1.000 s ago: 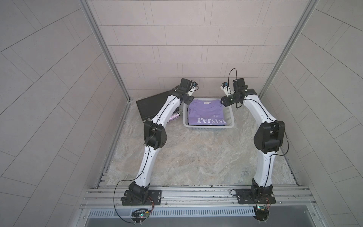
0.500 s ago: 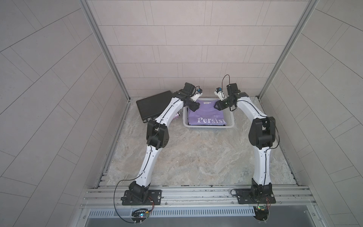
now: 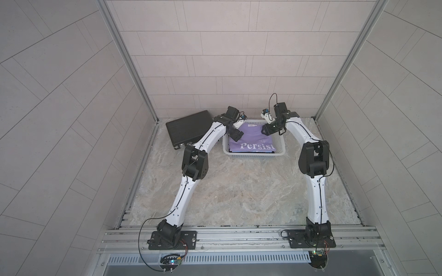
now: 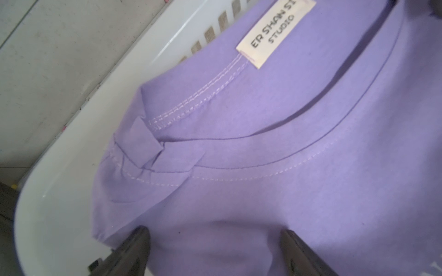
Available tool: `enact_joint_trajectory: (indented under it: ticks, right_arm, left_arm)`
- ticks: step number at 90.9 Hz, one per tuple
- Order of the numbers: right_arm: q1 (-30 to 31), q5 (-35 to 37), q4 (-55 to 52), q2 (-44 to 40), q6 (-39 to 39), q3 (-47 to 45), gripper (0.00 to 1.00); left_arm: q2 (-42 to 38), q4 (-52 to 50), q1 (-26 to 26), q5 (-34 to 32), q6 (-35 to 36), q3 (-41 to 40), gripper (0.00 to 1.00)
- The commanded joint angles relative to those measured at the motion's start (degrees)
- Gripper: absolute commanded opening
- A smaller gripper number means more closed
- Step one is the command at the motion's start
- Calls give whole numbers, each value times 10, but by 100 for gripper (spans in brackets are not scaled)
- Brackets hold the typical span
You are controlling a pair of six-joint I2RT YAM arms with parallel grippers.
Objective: Put the folded t-shirts into the basket
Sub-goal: Place the T-shirt in the bin, then reset both arms
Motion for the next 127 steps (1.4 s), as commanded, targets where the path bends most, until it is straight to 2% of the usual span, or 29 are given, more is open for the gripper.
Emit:
enact_joint_trajectory:
  ticks: [1,30,48,64,74,85,87,96,107,117,127]
  right_arm:
    - [-6,12,-43,-18,-15,19,53]
    - [-6,-3,-61,-130,-34,-2,56]
    - [-7,38,-61,-203,-40,-21,59]
    - [-7,97,-46,-273,-50,-53,65]
    - [-8,141,-3,-334,-59,-112,73]
    - [-11,177,79,-417,-62,-214,97]
    - [-12,183,97,-432,-62,-238,99]
    - [-14,204,166,-508,-59,-332,100]
    - [-19,231,240,-592,-49,-445,100]
    - [-34,233,304,-663,-22,-549,100]
    - [-49,230,369,-725,8,-653,100]
  left_arm:
    - [-34,-36,3,-29,12,-4,87]
    - [-140,-37,3,-3,0,-36,89]
    - [-220,-23,3,-23,8,-94,90]
    - [-315,3,4,-50,11,-191,90]
    - [-388,23,6,-80,3,-275,91]
    - [-501,103,12,-105,-4,-429,92]
    - [-523,120,13,-112,-6,-458,93]
    - [-620,186,26,-139,-17,-583,99]
    - [-733,259,61,-155,-41,-718,100]
    - [-820,297,116,-138,-84,-828,100]
    - [-885,333,185,-123,-160,-907,100]
